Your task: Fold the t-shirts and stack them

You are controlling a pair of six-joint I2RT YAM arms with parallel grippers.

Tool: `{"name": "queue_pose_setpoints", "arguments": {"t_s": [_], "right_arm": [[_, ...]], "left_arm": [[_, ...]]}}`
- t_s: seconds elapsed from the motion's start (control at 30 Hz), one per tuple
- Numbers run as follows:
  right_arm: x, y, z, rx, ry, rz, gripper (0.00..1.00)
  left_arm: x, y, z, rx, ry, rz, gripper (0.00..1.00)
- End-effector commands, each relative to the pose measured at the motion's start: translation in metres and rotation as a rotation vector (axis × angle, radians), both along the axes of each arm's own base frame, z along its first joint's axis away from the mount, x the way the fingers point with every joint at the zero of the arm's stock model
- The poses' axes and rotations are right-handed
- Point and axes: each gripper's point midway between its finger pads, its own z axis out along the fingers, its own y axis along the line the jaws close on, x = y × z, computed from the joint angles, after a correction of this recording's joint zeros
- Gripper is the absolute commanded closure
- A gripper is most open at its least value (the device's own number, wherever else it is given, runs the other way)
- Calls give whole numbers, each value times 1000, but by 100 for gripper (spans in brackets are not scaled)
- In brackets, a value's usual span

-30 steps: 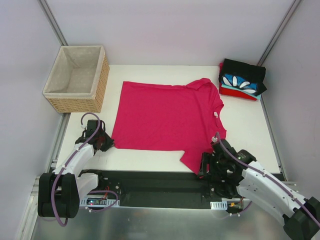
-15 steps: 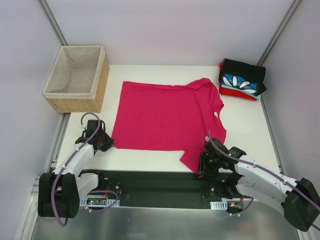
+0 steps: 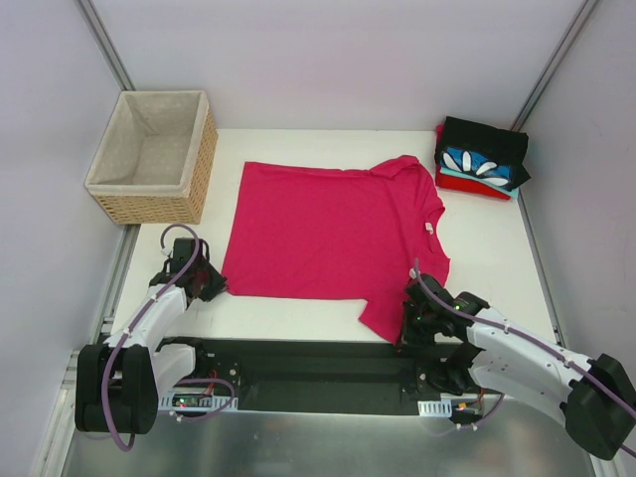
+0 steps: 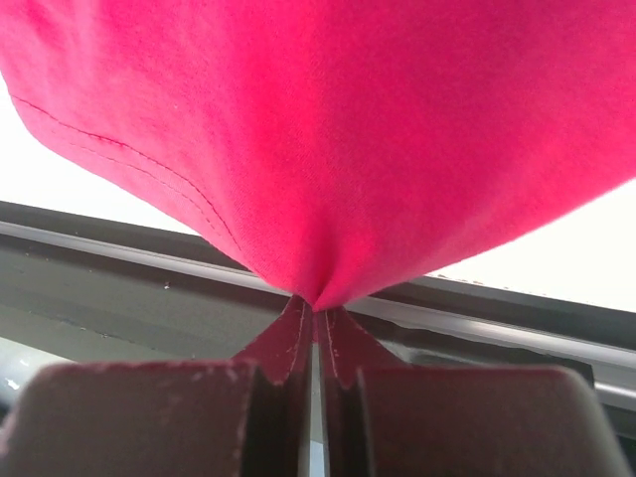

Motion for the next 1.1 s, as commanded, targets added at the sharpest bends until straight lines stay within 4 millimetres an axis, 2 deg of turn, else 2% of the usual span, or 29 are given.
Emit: {"name": "queue_pose_setpoints", "arguments": {"t_s": [0.0,0.13,0.17,0.27,0.3,0.5,0.53,0.6,0.63,1.07], "right_arm": [[10,-1,16,-15,-57,-8,99],[22,-10,39,-50,-144,5,99],[29,-7,51,-44,-178,6,99],[43,-17,63,-111,-245,10,99],[51,-16,74,-112,-283,4,99],[79,-11,97,-149,-375,15,99],[88,-8,107,-142,-405,7,99],[98,-10,110,-172,-420,9,99],[108,-9,118,-163,-439,-10,99],[182,-22,127,-174,-434,-101,99]], "left_arm": [[-9,-2,-1,-15,14,-17,100],[4,-5,17,-30,-45,-28,100],[5,-5,20,-29,-52,-29,100],[14,-5,32,-31,-79,-29,100],[17,-5,35,-31,-85,-27,100],[32,-5,49,-32,-103,-25,100],[34,-4,51,-25,-108,-22,100],[40,-3,54,-19,-110,-20,100],[42,-3,55,-18,-113,-19,100],[85,6,71,9,-130,42,100]]}}
